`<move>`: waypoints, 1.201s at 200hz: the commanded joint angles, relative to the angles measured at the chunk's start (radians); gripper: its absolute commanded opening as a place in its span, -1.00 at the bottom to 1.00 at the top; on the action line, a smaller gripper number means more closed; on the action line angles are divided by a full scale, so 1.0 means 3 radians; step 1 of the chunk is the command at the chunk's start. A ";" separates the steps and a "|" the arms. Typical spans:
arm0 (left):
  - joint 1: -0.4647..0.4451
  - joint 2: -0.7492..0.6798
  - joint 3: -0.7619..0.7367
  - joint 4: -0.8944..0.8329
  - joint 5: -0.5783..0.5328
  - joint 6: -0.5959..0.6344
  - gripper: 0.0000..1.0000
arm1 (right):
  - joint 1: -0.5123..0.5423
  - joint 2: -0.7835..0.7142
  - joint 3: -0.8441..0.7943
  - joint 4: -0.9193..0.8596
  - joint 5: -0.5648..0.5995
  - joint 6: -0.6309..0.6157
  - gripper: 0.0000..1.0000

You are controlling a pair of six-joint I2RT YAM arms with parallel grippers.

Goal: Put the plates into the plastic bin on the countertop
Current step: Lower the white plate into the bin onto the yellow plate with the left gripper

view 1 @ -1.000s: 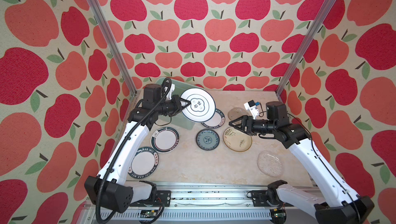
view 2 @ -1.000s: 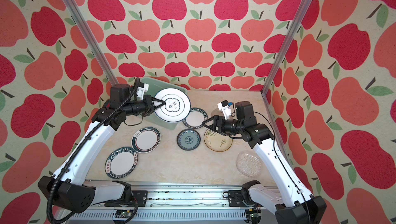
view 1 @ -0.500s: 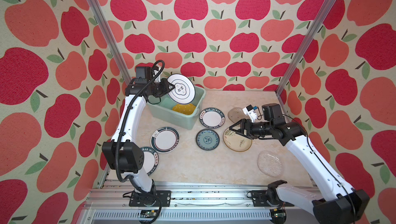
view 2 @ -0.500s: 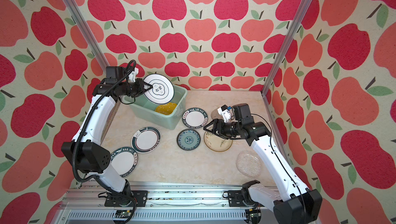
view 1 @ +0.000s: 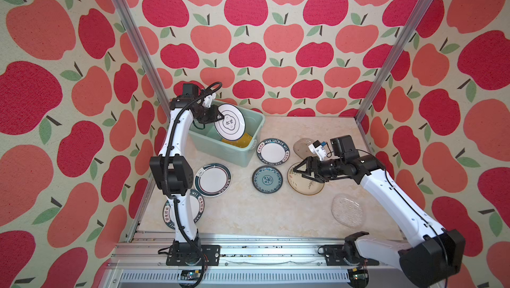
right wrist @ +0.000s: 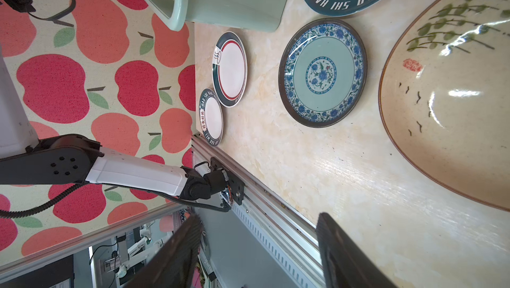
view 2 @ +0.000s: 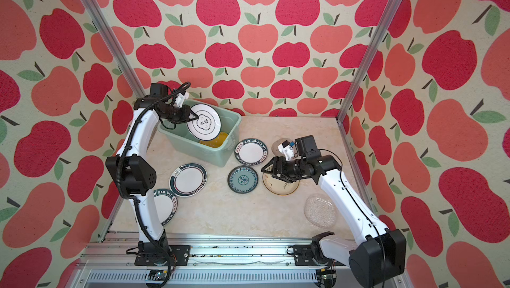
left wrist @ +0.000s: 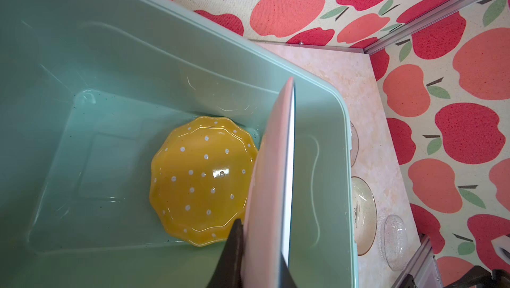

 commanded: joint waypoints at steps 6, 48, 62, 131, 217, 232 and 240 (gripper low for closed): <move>-0.0053 0.0198 0.0258 -0.0105 0.0254 0.0225 -1.00 | -0.0008 0.0057 -0.0058 -0.0016 -0.0066 -0.0040 0.38; -0.0212 0.0492 0.0422 -0.0236 0.0114 0.0384 -1.00 | 0.0001 0.0121 -0.0104 0.0001 -0.0073 -0.0030 0.37; -0.0234 0.0556 0.0447 -0.0210 0.0096 0.0389 -1.00 | 0.0014 0.0143 -0.0115 0.0023 -0.0077 -0.0011 0.37; -0.0315 0.0794 0.0529 -0.0228 -0.0009 0.0409 -0.95 | 0.0069 0.0248 -0.0125 0.0107 -0.0072 0.0021 0.36; -0.0362 0.0979 0.0547 -0.0226 -0.0075 0.0416 -0.76 | 0.0070 0.0346 -0.0085 0.0100 -0.0071 0.0005 0.36; -0.0368 0.1007 0.0545 -0.0232 -0.0079 0.0415 -0.75 | 0.0069 0.0366 -0.0063 0.0089 -0.0071 -0.0004 0.36; -0.0370 0.1022 0.0540 -0.0225 -0.0085 0.0421 -0.73 | 0.0070 0.0374 -0.0054 0.0079 -0.0066 -0.0006 0.36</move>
